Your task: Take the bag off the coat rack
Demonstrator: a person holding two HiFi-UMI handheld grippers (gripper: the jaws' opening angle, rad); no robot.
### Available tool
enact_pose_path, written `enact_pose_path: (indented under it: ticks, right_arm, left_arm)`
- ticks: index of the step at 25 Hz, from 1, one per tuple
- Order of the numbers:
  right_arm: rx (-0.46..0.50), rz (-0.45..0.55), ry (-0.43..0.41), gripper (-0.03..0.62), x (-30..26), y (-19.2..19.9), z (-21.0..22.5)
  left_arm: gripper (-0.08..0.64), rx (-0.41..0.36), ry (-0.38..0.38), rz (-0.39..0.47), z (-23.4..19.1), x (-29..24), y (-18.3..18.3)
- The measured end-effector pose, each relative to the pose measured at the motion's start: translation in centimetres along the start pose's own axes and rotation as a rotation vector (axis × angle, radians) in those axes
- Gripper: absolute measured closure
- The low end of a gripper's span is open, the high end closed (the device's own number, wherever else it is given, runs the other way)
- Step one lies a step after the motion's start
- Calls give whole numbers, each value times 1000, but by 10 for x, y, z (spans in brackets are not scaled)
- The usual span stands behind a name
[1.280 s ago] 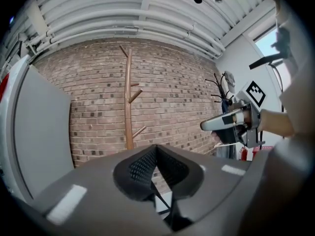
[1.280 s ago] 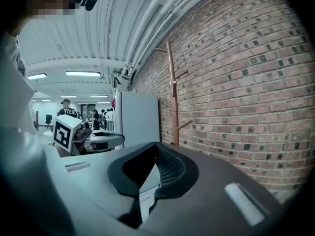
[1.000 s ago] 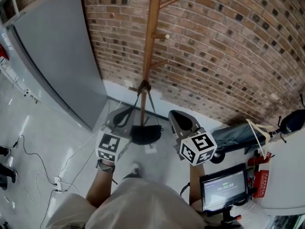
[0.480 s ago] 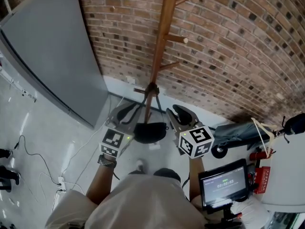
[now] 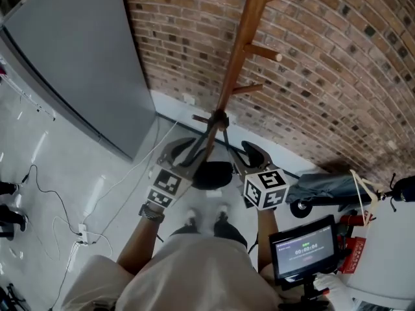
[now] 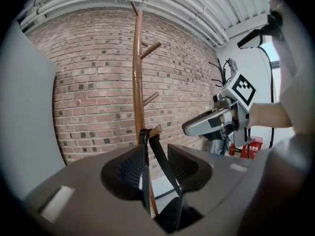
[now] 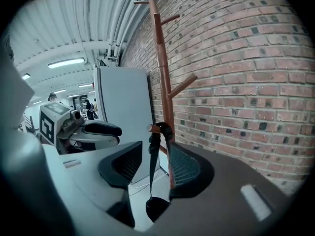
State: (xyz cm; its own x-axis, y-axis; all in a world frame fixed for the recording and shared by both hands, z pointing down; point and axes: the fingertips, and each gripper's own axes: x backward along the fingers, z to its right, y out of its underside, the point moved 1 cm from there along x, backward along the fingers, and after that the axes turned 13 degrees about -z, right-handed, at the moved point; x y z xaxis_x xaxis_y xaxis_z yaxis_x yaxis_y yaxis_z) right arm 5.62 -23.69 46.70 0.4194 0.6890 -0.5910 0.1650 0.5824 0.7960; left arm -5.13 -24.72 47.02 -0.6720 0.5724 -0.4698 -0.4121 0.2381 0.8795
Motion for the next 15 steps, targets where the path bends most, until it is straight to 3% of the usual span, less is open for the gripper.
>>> enact_pose_path:
  ticks: [15]
  right_arm:
    - [83, -202, -76, 382, -86, 35, 35]
  left_arm:
    - [405, 48, -114, -214, -23, -89, 57]
